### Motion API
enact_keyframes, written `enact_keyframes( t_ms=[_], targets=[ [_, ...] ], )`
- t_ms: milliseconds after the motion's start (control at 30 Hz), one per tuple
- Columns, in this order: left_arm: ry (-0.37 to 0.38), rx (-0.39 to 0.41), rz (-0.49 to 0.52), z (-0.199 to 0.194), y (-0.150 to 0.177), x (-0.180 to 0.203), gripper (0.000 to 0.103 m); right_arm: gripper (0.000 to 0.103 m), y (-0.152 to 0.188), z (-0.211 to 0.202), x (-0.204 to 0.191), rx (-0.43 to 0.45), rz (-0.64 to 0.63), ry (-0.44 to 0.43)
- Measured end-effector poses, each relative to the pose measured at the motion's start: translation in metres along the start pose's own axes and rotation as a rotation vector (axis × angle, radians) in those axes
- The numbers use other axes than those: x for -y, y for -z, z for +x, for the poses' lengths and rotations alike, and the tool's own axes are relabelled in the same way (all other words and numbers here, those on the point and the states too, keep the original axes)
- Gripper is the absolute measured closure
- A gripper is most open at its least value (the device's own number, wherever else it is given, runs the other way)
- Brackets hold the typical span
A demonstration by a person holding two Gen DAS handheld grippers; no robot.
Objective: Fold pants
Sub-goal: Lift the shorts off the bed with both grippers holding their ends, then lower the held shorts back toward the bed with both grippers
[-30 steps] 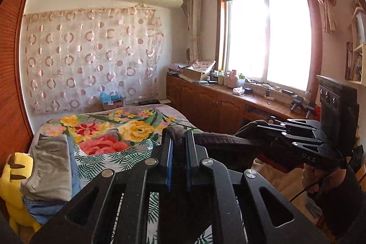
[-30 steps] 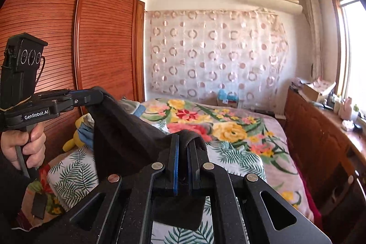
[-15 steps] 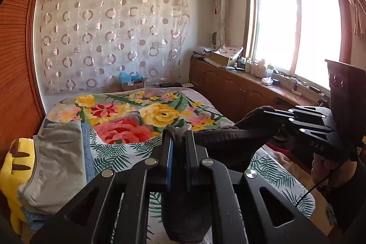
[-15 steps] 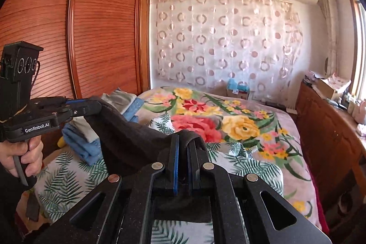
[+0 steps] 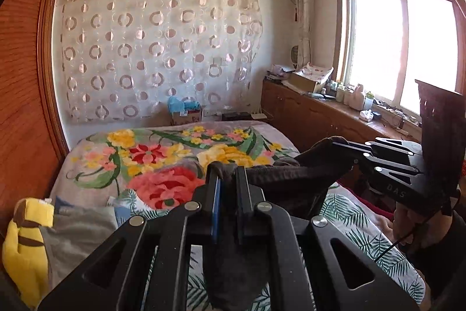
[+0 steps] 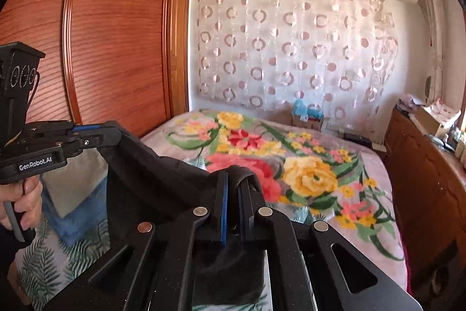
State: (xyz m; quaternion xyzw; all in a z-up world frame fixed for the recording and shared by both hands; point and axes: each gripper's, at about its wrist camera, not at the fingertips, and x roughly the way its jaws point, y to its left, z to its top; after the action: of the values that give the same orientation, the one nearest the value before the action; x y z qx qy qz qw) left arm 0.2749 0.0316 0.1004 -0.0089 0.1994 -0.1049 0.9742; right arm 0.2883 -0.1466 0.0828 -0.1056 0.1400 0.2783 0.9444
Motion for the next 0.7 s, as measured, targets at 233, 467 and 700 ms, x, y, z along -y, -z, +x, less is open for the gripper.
enact_keyframes(
  t_ms=[233, 467, 700],
  targets=[
    [-0.009, -0.001, 0.041, -0.023, 0.008, 0.012, 0.093, 0.098, -0.03, -0.031, 0.001, 0.09, -0.008, 0.017],
    [0.018, -0.168, 0.036, -0.03, 0.102, 0.028, 0.093, 0.098, 0.028, -0.039, -0.022, -0.074, 0.006, -0.014],
    [0.036, -0.271, 0.024, -0.044, 0.16, 0.043, 0.093, 0.098, 0.077, -0.049, -0.043, -0.229, 0.045, -0.042]
  ],
)
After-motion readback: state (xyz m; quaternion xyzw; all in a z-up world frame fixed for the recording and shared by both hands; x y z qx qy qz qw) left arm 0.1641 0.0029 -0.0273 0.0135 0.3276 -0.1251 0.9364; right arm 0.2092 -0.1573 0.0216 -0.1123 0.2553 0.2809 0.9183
